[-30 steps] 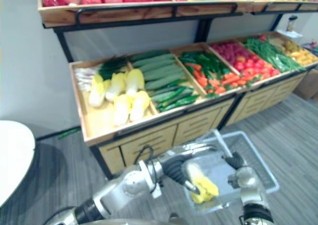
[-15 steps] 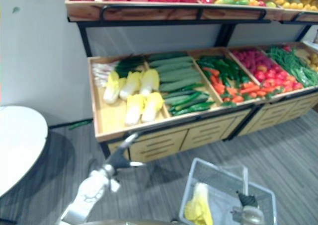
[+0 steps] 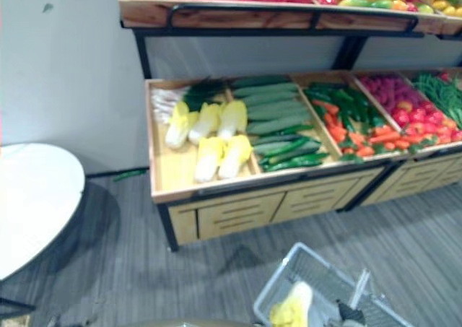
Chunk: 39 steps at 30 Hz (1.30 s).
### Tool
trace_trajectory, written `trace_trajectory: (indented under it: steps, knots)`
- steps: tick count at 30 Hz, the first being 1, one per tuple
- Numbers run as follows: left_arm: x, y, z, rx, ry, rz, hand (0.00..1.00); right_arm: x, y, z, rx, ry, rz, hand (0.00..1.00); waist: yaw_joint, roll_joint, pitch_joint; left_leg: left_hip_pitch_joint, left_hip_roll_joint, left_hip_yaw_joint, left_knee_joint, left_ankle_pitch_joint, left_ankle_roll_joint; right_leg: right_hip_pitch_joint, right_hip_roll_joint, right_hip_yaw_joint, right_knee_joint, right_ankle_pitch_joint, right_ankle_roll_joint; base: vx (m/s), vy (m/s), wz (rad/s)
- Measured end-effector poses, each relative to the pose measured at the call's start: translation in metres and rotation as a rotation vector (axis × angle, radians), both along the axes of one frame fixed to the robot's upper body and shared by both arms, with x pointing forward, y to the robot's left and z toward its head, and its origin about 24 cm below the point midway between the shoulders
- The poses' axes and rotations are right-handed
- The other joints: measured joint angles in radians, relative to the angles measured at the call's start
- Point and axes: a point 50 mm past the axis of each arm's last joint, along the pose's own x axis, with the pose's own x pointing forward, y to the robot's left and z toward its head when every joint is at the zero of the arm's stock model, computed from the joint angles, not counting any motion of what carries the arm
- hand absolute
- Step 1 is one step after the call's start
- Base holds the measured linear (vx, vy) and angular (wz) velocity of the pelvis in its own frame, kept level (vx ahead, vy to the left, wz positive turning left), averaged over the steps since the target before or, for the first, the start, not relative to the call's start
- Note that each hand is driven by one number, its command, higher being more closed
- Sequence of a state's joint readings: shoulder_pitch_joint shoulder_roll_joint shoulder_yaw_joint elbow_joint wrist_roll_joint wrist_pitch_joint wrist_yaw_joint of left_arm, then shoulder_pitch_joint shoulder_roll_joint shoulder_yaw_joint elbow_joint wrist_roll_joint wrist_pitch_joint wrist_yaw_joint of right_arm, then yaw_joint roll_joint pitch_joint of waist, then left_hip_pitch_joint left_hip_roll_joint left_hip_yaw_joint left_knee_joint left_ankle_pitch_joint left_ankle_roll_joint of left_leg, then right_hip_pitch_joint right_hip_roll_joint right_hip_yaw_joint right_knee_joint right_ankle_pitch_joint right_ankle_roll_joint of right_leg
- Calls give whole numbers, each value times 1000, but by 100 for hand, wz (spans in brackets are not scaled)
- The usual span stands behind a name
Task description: Pick vegetable in the basket
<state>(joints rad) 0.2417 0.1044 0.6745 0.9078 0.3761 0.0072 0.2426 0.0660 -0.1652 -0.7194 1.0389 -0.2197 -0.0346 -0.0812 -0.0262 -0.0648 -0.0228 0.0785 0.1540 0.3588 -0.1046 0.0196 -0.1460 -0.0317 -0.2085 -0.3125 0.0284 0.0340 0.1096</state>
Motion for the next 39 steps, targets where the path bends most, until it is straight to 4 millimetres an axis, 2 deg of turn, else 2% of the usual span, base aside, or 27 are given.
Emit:
trace_trajectory:
  steps: [4, 8, 12, 15, 16, 17, 18, 19, 20, 21, 22, 23, 25, 27, 29, 30, 32, 36, 38, 39]
  knots:
    - [-20, -9, -7, -36, 78, 34, 0, -2, 3, -3, 29, 0, -44, 100, 0, 2, 0, -1, -2, -8, 0, -2, 0, 5, -1, -6, -2, -1, -1, 36, 8, 6]
    - [-24, -22, -13, -84, 102, 17, 0, 0, 5, -5, 35, 0, -54, 100, 0, 12, 2, 18, -2, -7, 0, -4, 5, 21, 0, -4, -1, -4, -3, 29, 1, -1]
    - [-14, -36, -18, -140, 108, -104, 0, -3, 4, -5, 30, -14, -89, 100, 0, 11, 15, 52, -8, 7, 7, -22, 0, 31, -15, 7, 53, -34, -11, 36, 19, -5]
    - [0, -52, -22, -174, 107, -256, 0, 2, 1, -2, 13, -34, -89, 100, 3, 9, 45, 82, -27, 42, 15, -47, 26, -10, -50, 54, 155, -47, -15, -18, 78, -36]
    - [9, -59, -23, -189, 95, -312, 0, 6, -1, 2, -4, -57, -85, 100, 3, 16, 78, 78, -19, 58, 59, -80, 33, -42, -59, 75, 229, -19, 21, -88, 50, -46]
    - [12, -62, -23, -194, 89, -330, 0, 8, -3, 4, -16, -67, -87, 100, 3, 26, 86, 81, -11, 69, 68, -87, 37, -58, -56, 80, 256, 7, 35, -140, 70, -41]
    - [22, -65, -22, -192, 63, -356, 0, 6, -4, 6, -37, -78, -89, 100, 0, 39, 93, 81, 3, 90, 67, -89, 38, -84, -42, 69, 270, 75, 23, -91, 172, -46]
    - [30, -64, -19, -177, 35, -370, 0, 5, -2, 7, -44, -90, -87, 100, 1, 35, 99, 74, 6, 114, 91, -91, 48, -107, -39, 42, 256, 135, 10, -64, 156, -52]
    - [32, -63, -18, -170, 24, -374, 0, 7, -1, 8, -47, -99, -81, 100, 2, 32, 114, 64, 18, 124, 110, -98, 56, -108, -35, 19, 243, 160, -7, -113, 124, -78]
    - [34, -64, -18, -174, 18, -377, 0, 11, 0, 9, -46, -111, -71, 100, 6, 55, 126, 58, 43, 164, 117, -106, 81, -96, -17, -31, 170, 227, -21, -109, 36, -74]
    - [34, -65, -18, -174, 13, -378, 0, 15, 1, 9, -46, -124, -68, 100, 11, 67, 126, 58, 54, 187, 118, -101, 89, -98, -13, -70, 185, 214, -39, -127, 83, -89]
    - [38, -65, -17, -165, 9, -401, 0, 19, 3, 12, -56, -139, -53, 100, 0, 54, 135, 60, 59, 234, 125, -102, 100, -104, -65, -184, 369, 106, -103, -41, 89, -66]
    - [40, -63, -16, -164, 12, -410, 0, 20, 2, 14, -66, -145, -35, 100, 8, 46, 134, 62, 78, 292, 140, -109, 104, -80, -114, -275, 526, 28, -108, -47, 80, -98]
    - [33, -63, -18, -173, 35, -411, 0, 31, 7, 14, -56, -158, 5, 100, 12, 44, 133, 66, 93, 361, 146, -113, 98, -46, -130, -314, 589, -6, -99, -6, -10, -118]
    - [27, -63, -20, -184, 61, -401, 0, 39, 14, 11, -22, -161, 22, 100, 23, 38, 130, 74, 84, 435, 148, -101, 86, -21, -116, -322, 507, -51, -63, 50, -113, -120]
    - [30, -64, -21, -188, 57, -402, 0, 43, 15, 10, -11, -162, 25, 100, 26, 34, 130, 81, 74, 474, 138, -85, 75, -13, -98, -346, 451, -77, -84, 43, -174, -128]
    - [33, -69, -22, -201, 46, -408, 0, 50, 13, 11, -7, -162, 31, 100, 23, 61, 135, 82, 67, 537, 141, -78, 71, -12, -67, -339, 343, -118, -80, 6, -176, -111]
    - [33, -78, -24, -225, 61, -442, 0, 41, 5, 9, -15, -118, 13, 100, -1, 92, 138, 81, 77, 573, 183, -74, 66, 18, -21, -320, 201, -123, -76, 11, -155, -47]
    - [38, -78, -24, -220, 54, -451, 0, 32, 6, 5, -9, -88, -1, 100, 1, 80, 142, 58, 120, 580, 308, -85, 57, 25, -14, -306, 160, -138, -57, -45, -158, -42]
    - [41, -77, -23, -214, 44, -452, 0, 31, 6, 5, -10, -85, 1, 100, 1, 80, 145, 28, 177, 583, 441, -95, 52, 26, -5, -294, 145, -150, -59, -86, -82, -48]
